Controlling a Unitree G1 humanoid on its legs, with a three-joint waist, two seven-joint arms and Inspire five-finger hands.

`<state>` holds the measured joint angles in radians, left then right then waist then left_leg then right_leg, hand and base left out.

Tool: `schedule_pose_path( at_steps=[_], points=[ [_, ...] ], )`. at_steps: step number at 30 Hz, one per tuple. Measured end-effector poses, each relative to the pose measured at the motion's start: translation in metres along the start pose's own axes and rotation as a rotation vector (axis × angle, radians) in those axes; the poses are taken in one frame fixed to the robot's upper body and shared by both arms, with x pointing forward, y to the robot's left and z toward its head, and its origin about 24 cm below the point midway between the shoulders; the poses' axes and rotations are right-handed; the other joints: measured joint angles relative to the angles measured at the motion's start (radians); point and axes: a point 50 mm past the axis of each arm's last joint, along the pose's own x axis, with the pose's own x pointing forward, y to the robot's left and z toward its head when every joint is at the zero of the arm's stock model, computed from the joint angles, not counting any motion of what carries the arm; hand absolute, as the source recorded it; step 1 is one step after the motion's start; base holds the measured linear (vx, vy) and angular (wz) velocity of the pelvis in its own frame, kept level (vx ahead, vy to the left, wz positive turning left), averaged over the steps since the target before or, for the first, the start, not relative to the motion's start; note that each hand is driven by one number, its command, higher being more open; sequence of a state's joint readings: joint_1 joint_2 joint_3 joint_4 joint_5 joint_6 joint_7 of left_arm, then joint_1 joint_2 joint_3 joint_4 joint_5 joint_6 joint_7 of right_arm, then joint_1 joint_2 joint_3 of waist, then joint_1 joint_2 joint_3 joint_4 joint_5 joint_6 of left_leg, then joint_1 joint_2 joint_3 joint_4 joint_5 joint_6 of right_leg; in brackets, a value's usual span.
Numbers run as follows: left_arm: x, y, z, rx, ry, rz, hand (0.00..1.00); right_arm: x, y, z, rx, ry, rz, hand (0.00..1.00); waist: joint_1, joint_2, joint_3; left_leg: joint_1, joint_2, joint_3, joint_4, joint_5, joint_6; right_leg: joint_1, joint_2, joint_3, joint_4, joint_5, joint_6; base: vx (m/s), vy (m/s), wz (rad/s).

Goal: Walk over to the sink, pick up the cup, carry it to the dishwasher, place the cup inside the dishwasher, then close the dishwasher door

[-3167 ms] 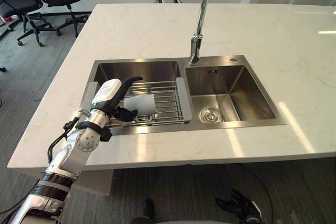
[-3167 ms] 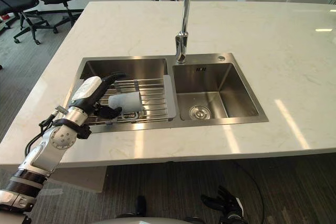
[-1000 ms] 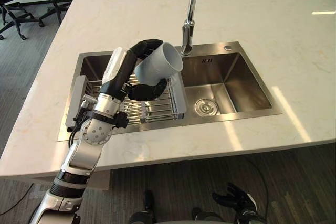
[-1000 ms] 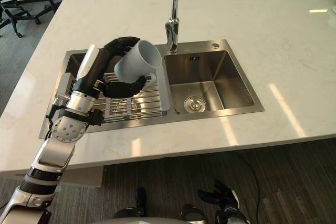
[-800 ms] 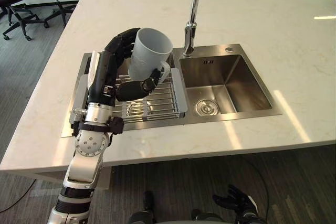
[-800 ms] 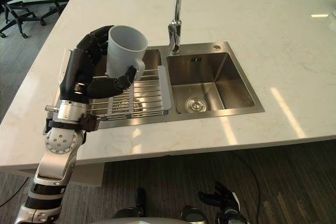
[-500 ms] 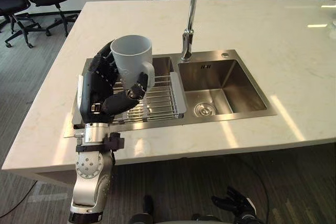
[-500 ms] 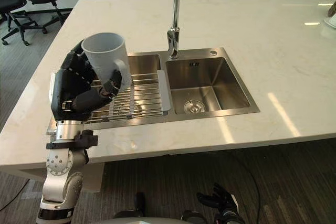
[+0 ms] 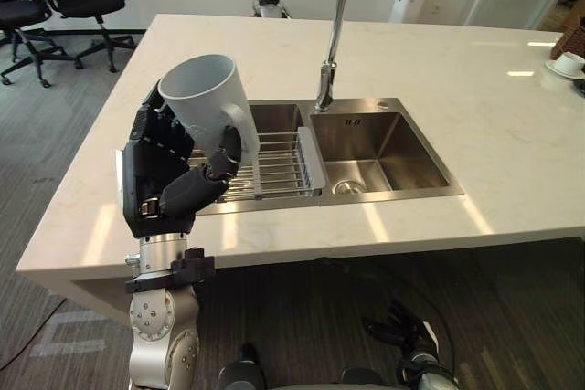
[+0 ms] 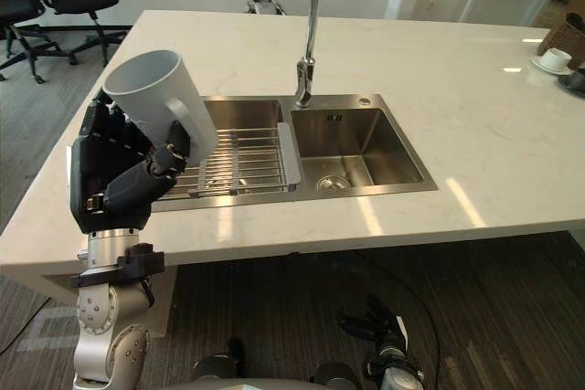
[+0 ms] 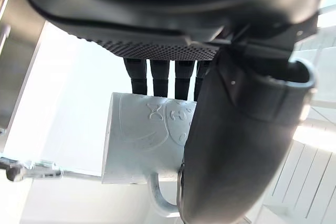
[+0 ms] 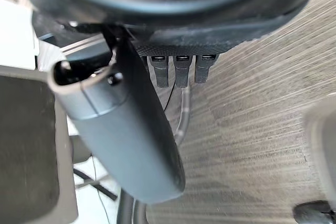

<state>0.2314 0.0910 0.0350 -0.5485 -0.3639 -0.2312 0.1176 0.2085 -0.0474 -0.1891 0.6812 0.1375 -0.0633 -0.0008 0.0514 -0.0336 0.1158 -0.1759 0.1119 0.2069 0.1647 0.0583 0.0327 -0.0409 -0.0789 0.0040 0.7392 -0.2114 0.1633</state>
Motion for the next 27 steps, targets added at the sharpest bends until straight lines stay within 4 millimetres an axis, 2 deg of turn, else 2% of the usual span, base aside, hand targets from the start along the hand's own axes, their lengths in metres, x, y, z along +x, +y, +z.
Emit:
schedule_pose_path(
  at_steps=[1,2,3,4,5,6,7,8,9,10,11,12,13,14,15,17,18,19,22,27],
  points=[
    [-0.004,0.003,0.0,0.0,0.008,0.03,0.3,0.001,-0.003,0.001,-0.008,0.004,-0.004,0.9,0.027,0.0,-0.024,-0.042,-0.011,-0.007,-0.008,0.019,-0.013,0.008,0.0,-0.006,-0.107,-0.044,-0.014,-0.19,-0.081,-0.18],
    [-0.006,0.003,-0.002,-0.019,0.012,0.057,0.3,0.004,-0.006,0.008,-0.017,-0.013,-0.012,0.9,0.053,0.031,-0.032,-0.081,-0.003,-0.018,-0.025,0.023,-0.017,0.022,0.024,-0.011,-0.223,-0.063,-0.045,-0.21,-0.065,-0.26],
    [-0.006,0.002,-0.002,-0.025,0.01,0.063,0.3,0.005,-0.007,0.011,-0.01,-0.024,-0.014,0.9,0.058,0.039,-0.031,-0.098,0.002,-0.026,-0.027,0.037,-0.019,0.032,0.033,-0.009,-0.276,-0.074,-0.061,-0.16,-0.05,-0.24],
    [-0.006,0.002,-0.002,-0.033,0.008,0.067,0.3,0.007,-0.007,0.015,0.001,-0.035,-0.016,0.9,0.057,0.053,-0.032,-0.121,0.014,-0.036,-0.028,0.104,-0.027,0.05,0.048,-0.006,-0.339,-0.095,-0.084,-0.21,-0.094,-0.04],
    [-0.005,0.0,-0.003,-0.036,0.008,0.063,0.3,0.009,-0.005,0.017,0.012,-0.037,-0.018,0.9,0.045,0.048,-0.026,-0.136,0.011,-0.044,-0.024,0.126,-0.04,0.064,0.048,-0.004,-0.384,-0.119,-0.103,-0.24,-0.11,0.2],
    [-0.005,-0.004,-0.004,-0.051,0.017,0.051,0.3,0.011,-0.005,0.02,0.01,-0.041,-0.025,0.9,0.02,0.064,-0.011,-0.149,0.024,-0.074,-0.027,0.157,-0.05,0.08,0.074,-0.005,-0.415,-0.124,-0.113,-0.33,-0.124,0.45],
    [-0.006,-0.009,-0.007,-0.065,0.033,0.03,0.3,0.013,-0.006,0.021,0.013,-0.036,-0.034,0.9,0.007,0.081,0.0,-0.148,0.036,-0.11,-0.045,0.2,-0.075,0.083,0.105,-0.015,-0.414,-0.116,-0.129,-0.31,-0.11,0.56],
    [-0.006,-0.012,-0.008,-0.074,0.039,0.013,0.3,0.012,-0.008,0.02,0.018,-0.032,-0.043,0.9,-0.002,0.085,0.0,-0.147,0.036,-0.137,-0.075,0.242,-0.109,0.082,0.107,-0.034,-0.415,-0.111,-0.142,-0.35,-0.086,0.8],
    [-0.005,-0.019,-0.009,-0.092,0.045,-0.024,0.3,0.011,-0.013,0.016,0.034,-0.023,-0.068,0.9,-0.023,0.067,0.01,-0.158,0.027,-0.151,-0.037,0.215,-0.135,0.073,0.091,-0.089,-0.411,-0.103,-0.16,-0.34,-0.08,0.91],
    [-0.006,-0.024,-0.01,-0.102,0.049,-0.056,0.3,0.008,-0.018,0.011,0.048,-0.014,-0.095,0.9,-0.025,0.054,0.013,-0.172,0.011,-0.114,0.144,0.082,-0.037,0.067,0.062,-0.115,-0.41,-0.091,-0.156,-0.32,-0.063,0.82],
    [-0.006,-0.025,-0.009,-0.105,0.048,-0.068,0.3,0.006,-0.023,0.011,0.045,-0.017,-0.112,0.9,-0.025,0.048,0.016,-0.167,0.008,-0.104,0.214,0.016,-0.026,0.062,0.051,-0.118,-0.412,-0.081,-0.155,-0.27,-0.04,0.46],
    [-0.006,-0.026,-0.009,-0.11,0.043,-0.074,0.3,0.004,-0.027,0.012,0.042,-0.027,-0.124,0.9,-0.024,0.054,0.012,-0.143,0.02,-0.086,0.302,-0.087,-0.04,0.051,0.036,-0.121,-0.416,-0.06,-0.149,-0.23,0.032,0.28],
    [-0.005,-0.027,-0.008,-0.118,0.037,-0.075,0.3,0.002,-0.03,0.013,0.038,-0.037,-0.128,0.9,-0.032,0.055,0.01,-0.099,0.039,-0.077,0.348,-0.154,-0.048,0.04,0.023,-0.133,-0.421,-0.043,-0.144,-0.21,0.058,0.33],
    [-0.005,-0.028,-0.008,-0.122,0.036,-0.078,0.3,0.002,-0.03,0.013,0.038,-0.038,-0.128,0.9,-0.039,0.055,0.009,-0.074,0.05,-0.079,0.358,-0.18,-0.054,0.039,0.018,-0.143,-0.431,-0.033,-0.141,-0.21,0.105,0.46],
    [-0.003,-0.031,-0.01,-0.132,0.037,-0.09,0.3,0.001,-0.03,0.011,0.041,-0.033,-0.13,0.9,-0.044,0.06,0.002,-0.019,0.063,-0.088,0.331,-0.214,-0.075,0.038,0.011,-0.16,-0.46,-0.009,-0.129,-0.19,0.137,0.52],
    [-0.002,-0.036,-0.015,-0.145,0.052,-0.105,0.3,0.0,-0.034,0.008,0.036,-0.023,-0.139,0.9,-0.048,0.086,-0.031,0.075,0.061,-0.093,0.142,-0.246,-0.132,0.019,0.009,-0.175,-0.506,0.011,-0.115,-0.16,0.178,0.38],
    [0.0,-0.035,-0.021,-0.132,0.067,-0.11,0.3,0.001,-0.029,0.004,0.046,-0.004,-0.131,0.9,-0.047,0.068,-0.032,0.098,0.029,-0.081,0.064,-0.2,-0.123,0.02,-0.013,-0.165,-0.529,0.028,-0.108,-0.12,0.188,0.22],
    [0.0,-0.033,-0.028,-0.119,0.095,-0.106,0.3,0.001,-0.025,-0.001,0.054,0.014,-0.119,0.9,-0.047,0.059,-0.036,0.101,0.003,-0.086,0.044,-0.18,-0.111,0.031,-0.031,-0.168,-0.56,0.056,-0.086,-0.1,0.185,0.19],
    [-0.001,-0.027,-0.037,-0.099,0.136,-0.081,0.3,0.0,-0.02,-0.008,0.068,0.04,-0.104,0.9,-0.046,0.055,-0.037,0.099,-0.025,-0.086,0.061,-0.18,-0.087,0.061,-0.055,-0.167,-0.603,0.096,-0.054,-0.03,0.178,0.08],
    [-0.001,-0.024,-0.037,-0.075,0.141,-0.094,0.3,0.003,-0.016,-0.012,0.071,0.068,-0.097,0.9,-0.044,0.05,-0.037,0.082,-0.049,-0.085,0.099,-0.195,-0.062,0.074,-0.069,-0.151,-0.632,0.123,-0.04,-0.01,0.101,0.02]
  ],
)
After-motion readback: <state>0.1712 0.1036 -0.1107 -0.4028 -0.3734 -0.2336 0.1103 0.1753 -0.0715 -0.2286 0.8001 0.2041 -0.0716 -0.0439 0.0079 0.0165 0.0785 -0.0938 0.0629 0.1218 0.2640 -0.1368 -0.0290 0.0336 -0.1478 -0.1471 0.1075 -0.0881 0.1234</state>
